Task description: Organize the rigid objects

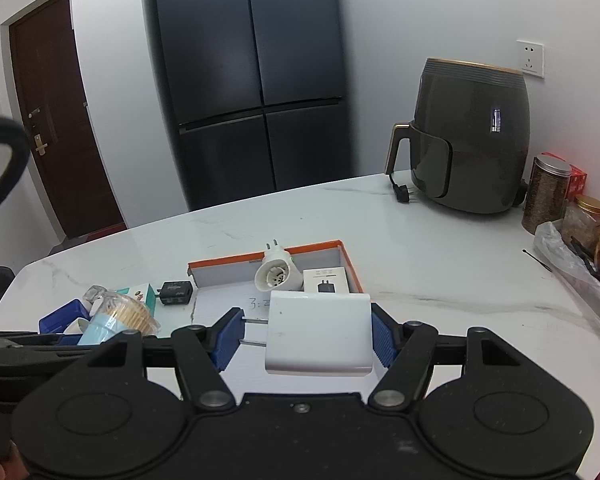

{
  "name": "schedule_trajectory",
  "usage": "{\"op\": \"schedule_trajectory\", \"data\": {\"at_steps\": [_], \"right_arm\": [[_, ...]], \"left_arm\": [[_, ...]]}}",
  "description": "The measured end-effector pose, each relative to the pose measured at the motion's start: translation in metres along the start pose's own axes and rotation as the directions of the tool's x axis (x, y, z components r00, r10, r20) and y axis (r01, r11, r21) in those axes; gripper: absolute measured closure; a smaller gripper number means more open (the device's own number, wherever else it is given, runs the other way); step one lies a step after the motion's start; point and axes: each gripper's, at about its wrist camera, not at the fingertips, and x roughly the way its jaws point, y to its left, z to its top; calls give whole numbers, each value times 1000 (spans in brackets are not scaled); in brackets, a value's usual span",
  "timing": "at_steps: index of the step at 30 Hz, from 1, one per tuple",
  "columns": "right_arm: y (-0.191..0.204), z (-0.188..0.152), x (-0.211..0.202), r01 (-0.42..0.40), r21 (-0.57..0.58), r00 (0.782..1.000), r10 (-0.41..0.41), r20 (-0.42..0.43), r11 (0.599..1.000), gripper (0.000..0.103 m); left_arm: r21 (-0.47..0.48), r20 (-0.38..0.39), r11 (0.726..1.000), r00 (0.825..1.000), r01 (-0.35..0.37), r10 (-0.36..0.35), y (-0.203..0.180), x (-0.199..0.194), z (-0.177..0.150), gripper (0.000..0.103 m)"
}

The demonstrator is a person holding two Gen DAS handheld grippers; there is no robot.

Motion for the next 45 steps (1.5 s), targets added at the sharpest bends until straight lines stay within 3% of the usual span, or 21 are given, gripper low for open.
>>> {"op": "schedule_trajectory", "data": {"at_steps": [45], "right_arm": [[-3,5,18,-11,-19,1000,11,-20,1000,24]], "left_arm": [[1,-19,1000,1000,0,0,-5,14,4,55]]}}
